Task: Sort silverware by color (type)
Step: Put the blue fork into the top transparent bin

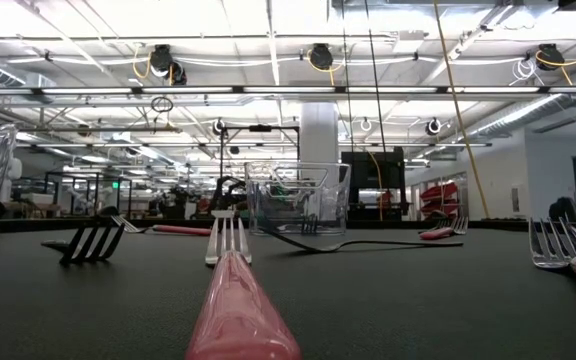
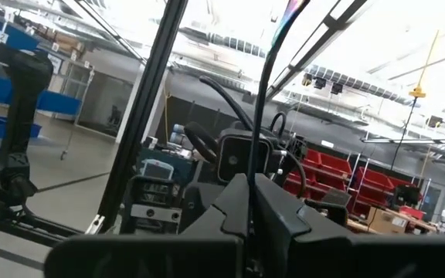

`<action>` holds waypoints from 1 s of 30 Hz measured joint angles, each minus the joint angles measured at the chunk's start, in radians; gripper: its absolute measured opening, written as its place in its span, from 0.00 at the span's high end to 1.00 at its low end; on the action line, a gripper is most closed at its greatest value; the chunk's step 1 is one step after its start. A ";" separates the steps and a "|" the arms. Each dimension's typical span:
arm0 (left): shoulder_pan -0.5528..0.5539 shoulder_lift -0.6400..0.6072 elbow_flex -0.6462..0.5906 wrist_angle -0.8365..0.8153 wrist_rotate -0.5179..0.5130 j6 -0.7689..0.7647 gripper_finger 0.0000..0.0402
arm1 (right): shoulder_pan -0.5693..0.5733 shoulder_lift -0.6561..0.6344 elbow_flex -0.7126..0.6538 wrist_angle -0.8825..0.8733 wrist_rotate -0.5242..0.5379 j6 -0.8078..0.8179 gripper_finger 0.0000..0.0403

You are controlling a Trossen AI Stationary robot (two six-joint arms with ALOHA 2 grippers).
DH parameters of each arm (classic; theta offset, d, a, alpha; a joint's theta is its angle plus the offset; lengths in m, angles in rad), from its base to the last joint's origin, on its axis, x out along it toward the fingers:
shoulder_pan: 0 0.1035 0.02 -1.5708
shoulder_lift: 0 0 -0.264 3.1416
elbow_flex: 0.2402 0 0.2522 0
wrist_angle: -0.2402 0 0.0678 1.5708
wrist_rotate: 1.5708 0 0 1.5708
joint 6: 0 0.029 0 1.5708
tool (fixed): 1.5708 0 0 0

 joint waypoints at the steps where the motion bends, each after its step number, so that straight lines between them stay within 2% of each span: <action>1: -0.001 0.000 0.000 0.006 0.008 0.009 0.82 | 0.000 0.000 0.000 0.000 0.000 0.000 0.98; 6: -0.014 0.000 0.000 0.022 0.024 0.043 0.98 | 0.000 0.000 0.000 -0.004 -0.003 -0.014 0.98; 12: -0.013 -0.001 0.000 0.015 -0.008 0.052 0.99 | 0.002 0.000 0.000 -0.006 0.046 -0.031 0.94; 19: -0.013 -0.030 0.000 -0.049 -0.028 0.053 0.99 | 0.003 0.000 0.001 -0.016 0.126 -0.037 0.76; 25: -0.027 -0.137 0.000 -0.210 -0.055 0.036 1.00 | 0.003 -0.012 0.002 -0.070 0.274 -0.044 0.59; 28: -0.036 -0.219 0.002 -0.366 -0.097 -0.010 1.00 | 0.003 -0.046 0.003 -0.173 0.370 -0.047 0.53; 30: -0.039 -0.275 0.002 -0.482 -0.128 -0.062 1.00 | 0.006 -0.081 0.021 -0.296 0.473 -0.010 0.50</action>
